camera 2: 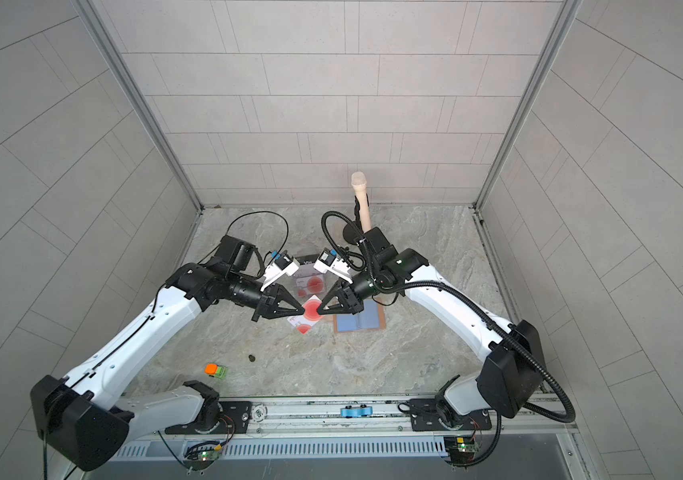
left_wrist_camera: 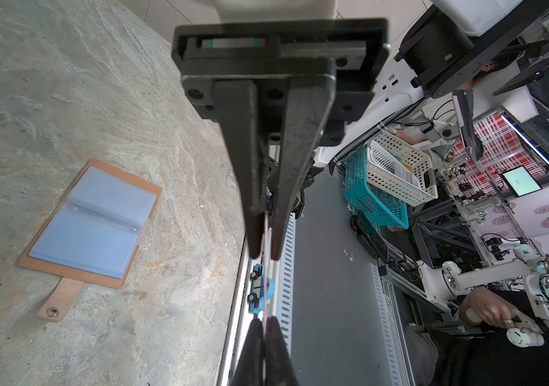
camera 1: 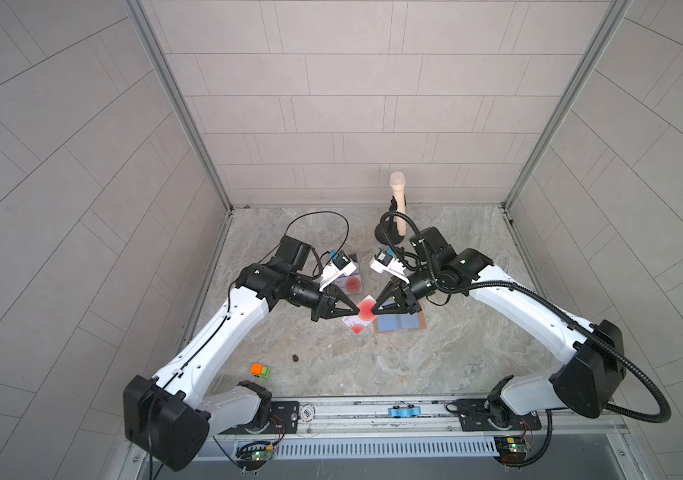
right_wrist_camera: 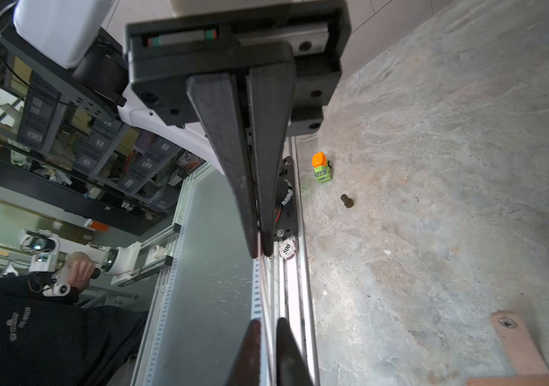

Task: Take the credit cards out of the card holder
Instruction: Pass the credit card.

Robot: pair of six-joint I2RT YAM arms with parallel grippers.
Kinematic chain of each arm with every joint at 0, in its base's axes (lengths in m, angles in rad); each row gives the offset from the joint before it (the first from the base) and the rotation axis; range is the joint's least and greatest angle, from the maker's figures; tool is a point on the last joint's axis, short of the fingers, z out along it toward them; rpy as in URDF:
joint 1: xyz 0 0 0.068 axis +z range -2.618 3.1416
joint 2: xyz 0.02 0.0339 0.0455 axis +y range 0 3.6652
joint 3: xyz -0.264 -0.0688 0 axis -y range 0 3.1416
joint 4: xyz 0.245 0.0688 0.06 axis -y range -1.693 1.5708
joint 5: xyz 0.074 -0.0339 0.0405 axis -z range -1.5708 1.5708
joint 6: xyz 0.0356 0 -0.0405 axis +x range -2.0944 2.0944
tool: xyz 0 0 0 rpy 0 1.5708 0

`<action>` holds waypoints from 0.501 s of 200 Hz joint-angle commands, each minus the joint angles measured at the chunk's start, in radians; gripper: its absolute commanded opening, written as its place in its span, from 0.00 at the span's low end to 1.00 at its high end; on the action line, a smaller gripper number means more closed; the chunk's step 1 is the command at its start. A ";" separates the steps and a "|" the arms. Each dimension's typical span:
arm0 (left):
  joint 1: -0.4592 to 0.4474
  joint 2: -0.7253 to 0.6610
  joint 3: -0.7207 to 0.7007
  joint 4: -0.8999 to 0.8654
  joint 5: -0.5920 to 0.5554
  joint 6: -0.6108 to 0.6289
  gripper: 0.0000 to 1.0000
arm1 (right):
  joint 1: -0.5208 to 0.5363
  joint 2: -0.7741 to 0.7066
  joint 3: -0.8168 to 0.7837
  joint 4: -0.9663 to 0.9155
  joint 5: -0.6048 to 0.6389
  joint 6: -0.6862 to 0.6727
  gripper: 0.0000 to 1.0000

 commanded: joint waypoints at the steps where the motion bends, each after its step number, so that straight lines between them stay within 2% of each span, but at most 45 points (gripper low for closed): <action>1: 0.001 -0.004 0.009 0.005 -0.077 0.006 0.00 | -0.004 -0.031 -0.012 0.055 0.097 0.016 0.39; 17: 0.003 -0.001 0.025 0.015 -0.186 0.007 0.00 | -0.017 -0.061 -0.046 0.088 0.250 0.086 0.53; 34: 0.007 0.013 0.057 0.030 -0.316 0.013 0.00 | -0.031 -0.095 -0.083 0.107 0.415 0.148 0.60; 76: 0.006 0.088 0.117 0.079 -0.542 0.137 0.00 | -0.053 -0.178 -0.167 0.125 0.794 0.237 0.67; 100: 0.007 0.150 0.160 0.044 -0.597 0.303 0.00 | -0.060 -0.229 -0.214 0.130 0.960 0.269 0.69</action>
